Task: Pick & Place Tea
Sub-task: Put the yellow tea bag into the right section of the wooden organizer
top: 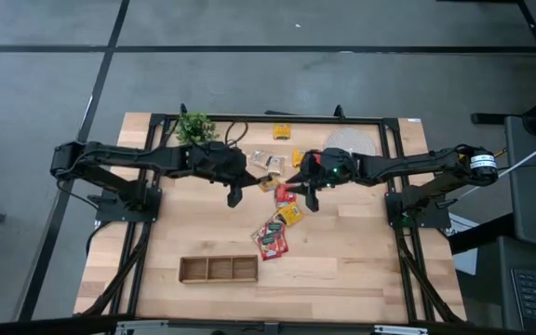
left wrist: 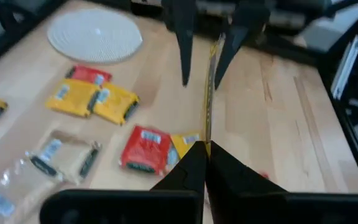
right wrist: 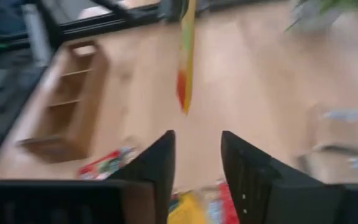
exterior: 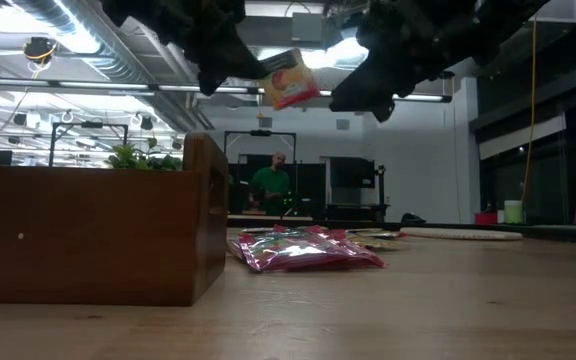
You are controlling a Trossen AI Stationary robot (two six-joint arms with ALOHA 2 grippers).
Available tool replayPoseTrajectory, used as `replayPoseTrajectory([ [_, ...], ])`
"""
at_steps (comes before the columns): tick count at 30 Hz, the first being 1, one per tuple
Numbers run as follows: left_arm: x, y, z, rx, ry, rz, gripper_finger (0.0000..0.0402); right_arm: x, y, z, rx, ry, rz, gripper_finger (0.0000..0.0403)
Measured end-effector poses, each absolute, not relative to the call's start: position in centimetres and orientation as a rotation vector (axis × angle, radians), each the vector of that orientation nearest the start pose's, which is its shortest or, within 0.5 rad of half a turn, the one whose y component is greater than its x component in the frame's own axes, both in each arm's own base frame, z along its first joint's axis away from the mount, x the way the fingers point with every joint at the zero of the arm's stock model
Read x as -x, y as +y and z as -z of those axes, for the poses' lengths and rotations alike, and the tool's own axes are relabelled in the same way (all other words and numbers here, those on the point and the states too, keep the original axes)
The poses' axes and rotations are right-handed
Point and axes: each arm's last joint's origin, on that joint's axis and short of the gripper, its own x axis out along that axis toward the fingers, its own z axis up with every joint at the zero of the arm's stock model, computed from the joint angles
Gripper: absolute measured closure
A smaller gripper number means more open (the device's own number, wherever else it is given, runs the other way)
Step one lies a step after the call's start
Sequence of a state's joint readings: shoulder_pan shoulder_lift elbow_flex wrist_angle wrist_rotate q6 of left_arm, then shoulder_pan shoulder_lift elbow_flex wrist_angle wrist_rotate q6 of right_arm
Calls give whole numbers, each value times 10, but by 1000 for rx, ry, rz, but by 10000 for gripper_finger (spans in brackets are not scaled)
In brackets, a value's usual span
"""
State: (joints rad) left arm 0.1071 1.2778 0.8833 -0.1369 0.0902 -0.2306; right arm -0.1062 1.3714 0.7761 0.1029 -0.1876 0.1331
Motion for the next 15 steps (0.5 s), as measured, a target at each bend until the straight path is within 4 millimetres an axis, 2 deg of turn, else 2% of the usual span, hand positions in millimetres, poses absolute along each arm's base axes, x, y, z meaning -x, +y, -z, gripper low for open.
replayPoseTrajectory([
  [7,-269,-6,-259,311,676,140,400,-282,-16,-222,-426,624,-251,223],
  [15,-260,-69,-259,293,735,411,399,-281,1,-219,-455,665,-224,223],
])
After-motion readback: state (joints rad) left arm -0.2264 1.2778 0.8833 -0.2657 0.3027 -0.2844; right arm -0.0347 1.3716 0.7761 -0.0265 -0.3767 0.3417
